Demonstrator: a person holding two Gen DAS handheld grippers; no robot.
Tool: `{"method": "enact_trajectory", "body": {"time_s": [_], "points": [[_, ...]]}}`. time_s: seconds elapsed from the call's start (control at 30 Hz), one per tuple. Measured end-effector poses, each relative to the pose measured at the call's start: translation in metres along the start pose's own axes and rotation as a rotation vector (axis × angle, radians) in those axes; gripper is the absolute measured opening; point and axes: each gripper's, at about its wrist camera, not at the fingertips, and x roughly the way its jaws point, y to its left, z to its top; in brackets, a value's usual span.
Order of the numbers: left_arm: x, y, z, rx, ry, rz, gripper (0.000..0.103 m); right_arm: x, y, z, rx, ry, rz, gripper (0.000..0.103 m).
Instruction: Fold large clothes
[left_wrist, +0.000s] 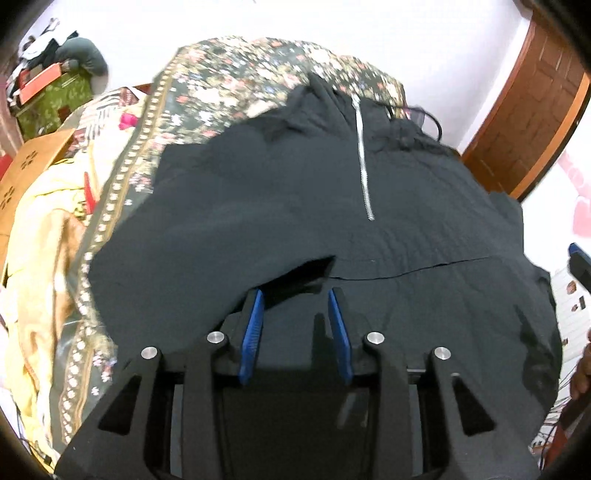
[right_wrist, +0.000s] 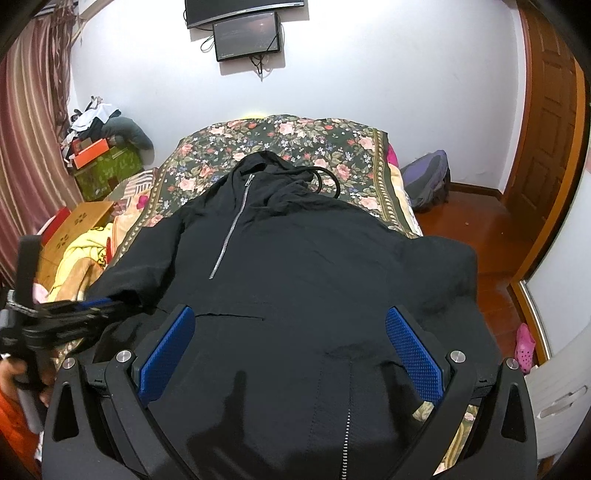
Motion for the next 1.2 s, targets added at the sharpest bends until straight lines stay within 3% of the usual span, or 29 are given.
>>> {"method": "enact_trajectory", "body": {"time_s": [0.03, 0.1, 0.2, 0.3, 0.43, 0.5, 0.6, 0.77, 0.87, 0.93, 1.0, 1.07, 1.2], "points": [[-0.005, 0.006, -0.001, -0.014, -0.010, 0.014, 0.039, 0.001, 0.002, -0.001, -0.006, 0.005, -0.001, 0.102], [-0.019, 0.025, -0.004, -0.063, -0.054, 0.063, 0.053, 0.003, 0.004, -0.001, -0.019, 0.013, -0.004, 0.102], [-0.031, 0.052, -0.008, -0.122, -0.096, 0.075, 0.062, 0.006, 0.007, 0.000, -0.033, 0.023, -0.006, 0.102], [-0.033, 0.089, -0.013, -0.203, -0.102, 0.163, 0.065, 0.008, 0.010, 0.001, -0.044, 0.030, -0.006, 0.102], [-0.014, 0.144, -0.027, -0.404, -0.026, 0.222, 0.065, 0.009, 0.014, 0.001, -0.062, 0.032, -0.013, 0.102], [0.001, 0.166, -0.037, -0.507, 0.019, 0.183, 0.065, 0.011, 0.016, 0.000, -0.067, 0.040, -0.017, 0.102], [0.023, 0.177, -0.048, -0.611, 0.057, 0.054, 0.065, 0.014, 0.019, 0.000, -0.078, 0.048, -0.023, 0.102], [0.058, 0.175, -0.047, -0.663, 0.104, -0.089, 0.065, 0.016, 0.020, -0.001, -0.094, 0.057, -0.036, 0.102], [0.066, 0.168, -0.040, -0.644, 0.112, -0.091, 0.066, 0.015, 0.019, -0.002, -0.093, 0.057, -0.041, 0.102], [0.063, 0.163, -0.033, -0.611, 0.094, -0.082, 0.060, 0.015, 0.018, -0.002, -0.094, 0.054, -0.048, 0.102], [0.056, 0.154, -0.022, -0.551, 0.070, -0.044, 0.026, 0.013, 0.017, -0.003, -0.091, 0.051, -0.047, 0.102], [0.050, 0.145, -0.010, -0.493, 0.056, 0.033, 0.005, 0.012, 0.015, -0.003, -0.085, 0.048, -0.042, 0.102], [0.023, 0.114, 0.025, -0.358, -0.030, 0.091, 0.004, 0.007, 0.010, -0.003, -0.075, 0.029, -0.040, 0.102]]}}
